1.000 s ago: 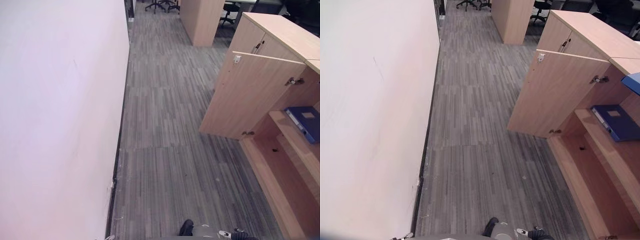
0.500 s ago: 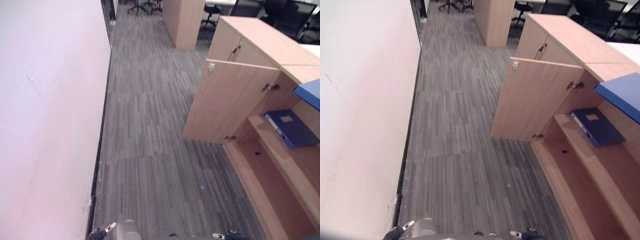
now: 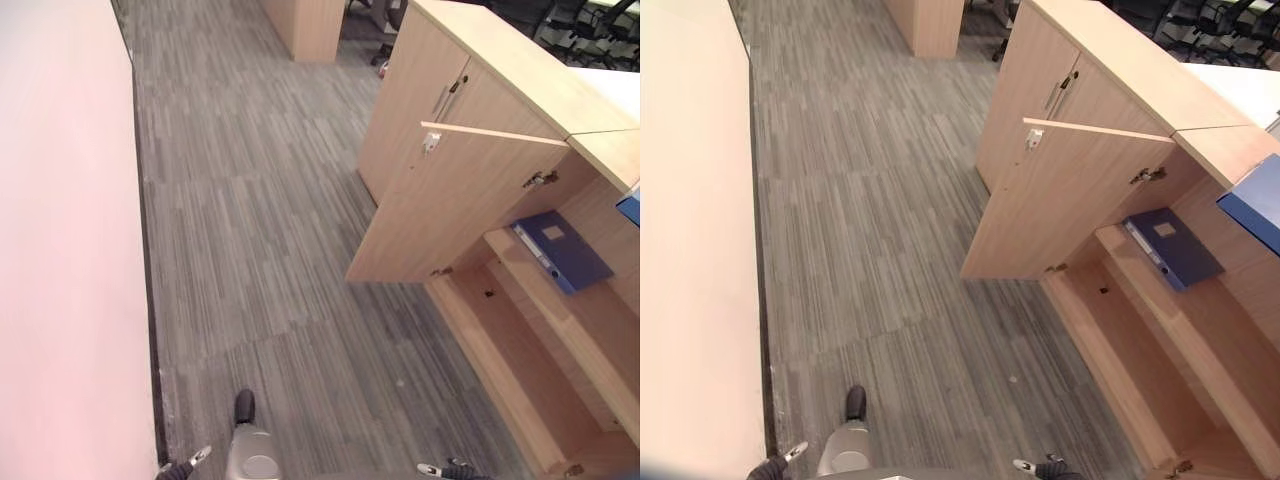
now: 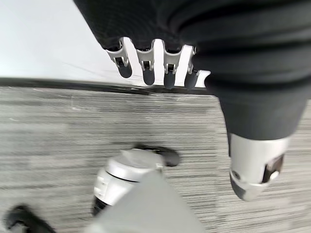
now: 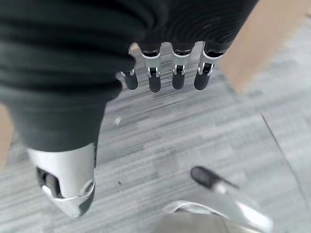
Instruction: Put the empty folder in the office cabinet
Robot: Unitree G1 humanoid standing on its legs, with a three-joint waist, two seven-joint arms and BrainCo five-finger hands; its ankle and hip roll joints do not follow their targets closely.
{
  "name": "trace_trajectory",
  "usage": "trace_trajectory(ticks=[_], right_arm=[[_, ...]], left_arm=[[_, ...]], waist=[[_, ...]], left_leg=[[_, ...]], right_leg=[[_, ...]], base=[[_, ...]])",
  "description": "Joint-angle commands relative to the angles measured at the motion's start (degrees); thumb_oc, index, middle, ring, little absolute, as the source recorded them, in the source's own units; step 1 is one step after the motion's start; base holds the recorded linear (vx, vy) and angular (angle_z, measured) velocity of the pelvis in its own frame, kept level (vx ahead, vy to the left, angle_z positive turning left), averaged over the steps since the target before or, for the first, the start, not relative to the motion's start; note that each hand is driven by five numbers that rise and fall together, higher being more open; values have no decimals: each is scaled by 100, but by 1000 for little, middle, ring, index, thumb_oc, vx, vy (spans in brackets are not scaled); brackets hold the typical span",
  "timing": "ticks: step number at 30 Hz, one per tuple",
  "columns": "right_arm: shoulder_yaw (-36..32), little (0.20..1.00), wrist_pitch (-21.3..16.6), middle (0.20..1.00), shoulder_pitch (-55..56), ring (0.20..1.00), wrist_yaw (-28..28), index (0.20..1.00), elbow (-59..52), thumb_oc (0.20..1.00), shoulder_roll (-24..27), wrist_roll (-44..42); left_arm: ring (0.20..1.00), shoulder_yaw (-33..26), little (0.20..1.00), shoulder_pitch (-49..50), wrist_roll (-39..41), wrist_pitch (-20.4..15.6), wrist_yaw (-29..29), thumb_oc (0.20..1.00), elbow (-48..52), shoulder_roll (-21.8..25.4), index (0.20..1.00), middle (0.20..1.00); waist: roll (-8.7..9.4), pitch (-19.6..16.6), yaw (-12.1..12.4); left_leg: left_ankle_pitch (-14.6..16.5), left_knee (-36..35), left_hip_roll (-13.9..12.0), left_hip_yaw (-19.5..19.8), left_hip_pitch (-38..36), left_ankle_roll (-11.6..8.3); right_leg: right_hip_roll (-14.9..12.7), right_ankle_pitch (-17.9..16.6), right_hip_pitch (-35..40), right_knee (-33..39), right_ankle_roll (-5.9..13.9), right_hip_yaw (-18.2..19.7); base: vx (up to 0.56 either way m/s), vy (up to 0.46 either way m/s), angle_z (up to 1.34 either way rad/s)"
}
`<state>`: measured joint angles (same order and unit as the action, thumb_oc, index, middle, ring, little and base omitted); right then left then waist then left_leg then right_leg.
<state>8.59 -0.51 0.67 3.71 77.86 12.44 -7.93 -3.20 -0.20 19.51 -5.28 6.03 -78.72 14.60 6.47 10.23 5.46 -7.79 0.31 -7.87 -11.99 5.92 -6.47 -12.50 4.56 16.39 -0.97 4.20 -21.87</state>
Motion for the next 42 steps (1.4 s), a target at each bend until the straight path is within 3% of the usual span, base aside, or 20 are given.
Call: trace_trajectory(ticks=[1,3,6,7,10,12,13,14,20,21,23,26,29,34,37,38,39,40,41,42], right_arm=[[146,1000,33,1000,-247,1000,-67,1000,-59,1000,342,-118],[135,1000,55,1000,-325,1000,-112,1000,-143,1000,345,-146],[144,1000,47,1000,-369,1000,-127,1000,-291,1000,352,-171],[90,1000,13,1000,-395,1000,-107,1000,-506,1000,361,-232],[87,1000,-17,1000,-439,1000,-93,1000,-659,1000,345,-193],[117,1000,-22,1000,-507,1000,-113,1000,-718,1000,342,-125],[118,1000,-21,1000,-509,1000,-113,1000,-719,1000,344,-124],[147,1000,-30,1000,-567,1000,-103,1000,-763,1000,354,-59],[127,1000,-18,1000,-608,1000,-73,1000,-703,1000,414,-46],[119,1000,-9,1000,-601,1000,-71,1000,-684,1000,420,-44],[127,1000,-10,1000,-462,1000,-62,1000,-558,1000,403,-36],[150,1000,0,1000,-380,1000,-57,1000,-469,1000,391,-3],[129,1000,-12,1000,-323,1000,-27,1000,-339,1000,430,-33],[177,1000,-50,1000,-264,1000,-54,1000,-263,1000,443,-46],[228,1000,-79,1000,-301,1000,-59,1000,-249,1000,442,-91],[284,1000,-108,1000,-334,1000,-24,1000,-286,1000,497,-103],[277,1000,-108,1000,-353,1000,-19,1000,-298,1000,531,-125],[300,1000,-108,1000,-423,1000,-5,1000,-307,1000,615,-93],[342,1000,-97,1000,-460,1000,-15,1000,-331,1000,691,-13],[398,1000,-109,1000,-493,1000,-50,1000,-413,1000,831,166]], left_arm=[[1000,311,1000,325,-85,-60,54,1000,72,27,1000,1000],[1000,324,1000,240,-108,-61,67,1000,177,207,1000,1000],[1000,316,1000,255,-214,-52,61,1000,217,323,1000,1000],[1000,299,1000,326,-353,-24,25,1000,237,384,1000,1000],[1000,240,1000,379,-429,11,4,1000,221,390,1000,1000],[1000,175,1000,411,-431,23,-18,1000,201,359,1000,1000],[1000,172,1000,410,-433,23,-19,1000,201,357,1000,1000],[1000,125,1000,458,-460,19,-25,1000,182,304,1000,1000],[1000,126,1000,528,-615,27,-70,1000,162,179,1000,1000],[1000,125,1000,533,-639,25,-79,1000,170,176,1000,1000],[1000,126,1000,500,-756,13,-76,1000,168,168,1000,1000],[1000,145,1000,510,-789,13,-93,1000,164,137,1000,1000],[1000,268,1000,441,-853,4,-95,1000,181,112,1000,1000],[1000,461,1000,319,-918,-22,-125,1000,307,107,1000,1000],[1000,673,1000,192,-940,-70,-147,1000,504,121,1000,1000],[1000,783,1000,121,-863,-145,-135,1000,745,146,1000,1000],[1000,838,1000,97,-837,-170,-131,1000,871,158,1000,1000],[1000,1064,1000,1,-854,-252,-108,1000,1274,207,1000,1000],[1000,1388,1000,-28,-1013,-297,-241,1000,1796,323,1000,1000],[1000,1739,1000,90,-1225,-355,-452,1000,2608,664,1000,1000]], waist=[[-383,-98,144],[-307,-134,81],[-238,-164,48],[-281,-170,38],[-338,-127,31],[-390,-72,18],[-403,-71,14],[-477,-12,-20],[-496,132,-160],[-503,139,-174],[-399,85,-195],[-400,22,-221],[-408,-105,-325],[-386,-195,-472],[-313,-205,-552],[-272,-163,-548],[-304,-141,-515],[-334,-63,-436],[-308,-41,-428],[-342,-22,-346]], left_leg=[[-289,-412,-577,351,63,-67],[97,-355,-38,167,-161,323],[513,-356,518,97,-457,634],[814,-483,881,-61,-854,886],[1088,-531,944,-367,-1172,959],[1151,-531,885,-562,-1265,922],[1152,-531,867,-559,-1268,916],[1201,-531,816,-732,-1407,868],[1286,-531,748,-1020,-1727,783],[1283,-531,720,-1060,-1760,764],[1338,-531,727,-1070,-1827,716],[1353,-522,654,-1134,-1897,686],[1346,-476,395,-1223,-1963,520],[1536,22,35,-1387,-1940,387],[1753,1009,-457,-1612,-1667,212],[1608,1783,-794,-1639,-1505,133],[1489,2102,-962,-1577,-1380,62],[1299,2264,-914,-1153,-971,43],[1411,1961,-746,-772,-635,73],[1055,1173,-593,-263,-353,-22]], right_leg=[[-116,-140,-350,-499,594,127],[-696,-794,-843,-1433,718,208],[-1126,-1255,-1019,-2170,798,171],[-1577,-1647,-1088,-2831,861,-322],[-1828,-1711,-1206,-3203,947,-1209],[-1705,-1630,-1357,-2989,992,-1715],[-1680,-1634,-1339,-2963,987,-1731],[-1548,-1626,-1523,-2660,1024,-2106],[-1264,-1835,-1904,-1817,1070,-2483],[-1235,-1921,-1954,-1690,1080,-2471],[-913,-1755,-1805,-1064,970,-2265],[-781,-1652,-1739,-928,911,-2248],[-479,-1275,-1665,-722,696,-2167],[-233,-928,-1717,-791,493,-1910],[-57,-656,-1678,-788,281,-1800],[139,-465,-1542,-701,111,-1711],[293,-349,-1475,-623,13,-1672],[397,-224,-1417,-533,-73,-1574],[384,-179,-1371,-443,-60,-1475],[475,-144,-1260,-256,-29,-1223]], base=[[327,630,-33],[256,643,-36],[306,596,-43],[407,699,-6],[228,377,-31],[88,84,-57],[77,24,-43],[74,26,-27],[69,-38,-31],[57,-134,7],[119,-206,-11],[115,-144,-44],[117,-237,-69],[70,-183,-29],[71,-257,-47],[79,-318,-61],[27,-258,-92],[-4,-59,-108],[74,102,-83],[176,187,-74]])
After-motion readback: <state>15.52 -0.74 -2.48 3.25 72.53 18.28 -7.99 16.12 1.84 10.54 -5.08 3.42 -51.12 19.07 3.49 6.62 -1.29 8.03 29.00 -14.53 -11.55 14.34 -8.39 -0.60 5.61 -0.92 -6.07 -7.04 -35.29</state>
